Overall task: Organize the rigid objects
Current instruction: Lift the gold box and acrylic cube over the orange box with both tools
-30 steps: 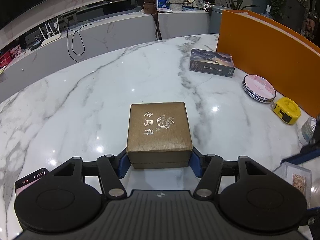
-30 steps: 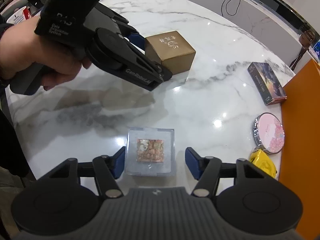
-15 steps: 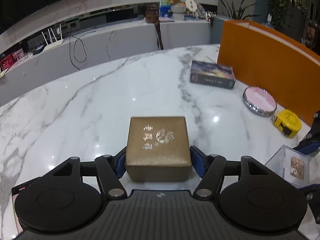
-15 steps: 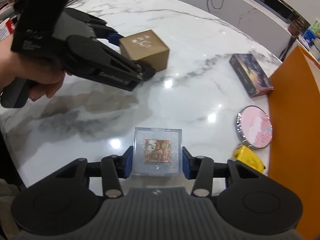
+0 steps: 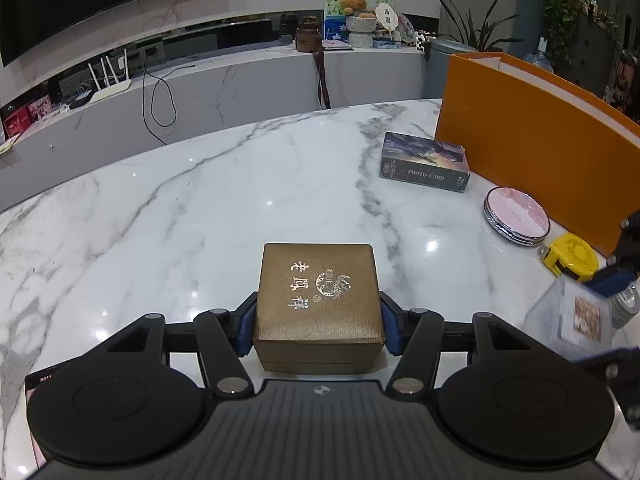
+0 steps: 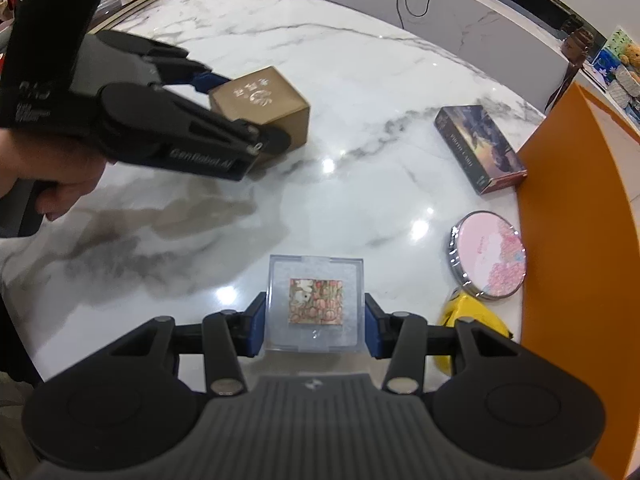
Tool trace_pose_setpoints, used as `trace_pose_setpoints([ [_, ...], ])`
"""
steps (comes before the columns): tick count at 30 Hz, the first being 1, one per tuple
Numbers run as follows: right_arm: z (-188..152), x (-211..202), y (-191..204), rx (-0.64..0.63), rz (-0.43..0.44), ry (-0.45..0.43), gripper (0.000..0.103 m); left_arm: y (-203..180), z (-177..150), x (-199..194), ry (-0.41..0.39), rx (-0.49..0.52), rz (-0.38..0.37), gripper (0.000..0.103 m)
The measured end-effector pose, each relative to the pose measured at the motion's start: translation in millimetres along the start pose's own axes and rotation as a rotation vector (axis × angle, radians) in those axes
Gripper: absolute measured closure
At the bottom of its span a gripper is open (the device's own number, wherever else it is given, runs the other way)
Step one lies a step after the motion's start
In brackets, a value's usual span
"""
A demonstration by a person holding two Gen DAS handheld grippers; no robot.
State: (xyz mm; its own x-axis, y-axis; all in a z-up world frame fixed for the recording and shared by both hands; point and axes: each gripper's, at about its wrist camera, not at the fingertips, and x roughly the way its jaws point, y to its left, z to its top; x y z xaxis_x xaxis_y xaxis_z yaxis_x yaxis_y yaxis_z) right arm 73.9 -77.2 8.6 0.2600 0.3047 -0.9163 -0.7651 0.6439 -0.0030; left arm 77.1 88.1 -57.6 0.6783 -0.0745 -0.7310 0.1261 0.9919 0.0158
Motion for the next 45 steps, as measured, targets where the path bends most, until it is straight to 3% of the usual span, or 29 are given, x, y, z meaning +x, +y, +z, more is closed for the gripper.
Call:
trace_pose_setpoints([
  [15,17,-22,-34,0.090,-0.052,-0.080,0.056,-16,25,-26,-0.036,-0.032,0.008,0.036],
  [25,31,-53,-70,0.198,-0.094,-0.177,0.056,-54,48,-46,-0.096,0.009,-0.042,0.036],
  [35,40,-62,-96,0.267,-0.127,-0.237,0.056,-76,61,-50,-0.092,0.057,-0.039,0.036],
  [45,35,-83,-132,0.395,-0.130,-0.321,0.056,-104,102,-68,-0.140,0.108,-0.034,0.036],
])
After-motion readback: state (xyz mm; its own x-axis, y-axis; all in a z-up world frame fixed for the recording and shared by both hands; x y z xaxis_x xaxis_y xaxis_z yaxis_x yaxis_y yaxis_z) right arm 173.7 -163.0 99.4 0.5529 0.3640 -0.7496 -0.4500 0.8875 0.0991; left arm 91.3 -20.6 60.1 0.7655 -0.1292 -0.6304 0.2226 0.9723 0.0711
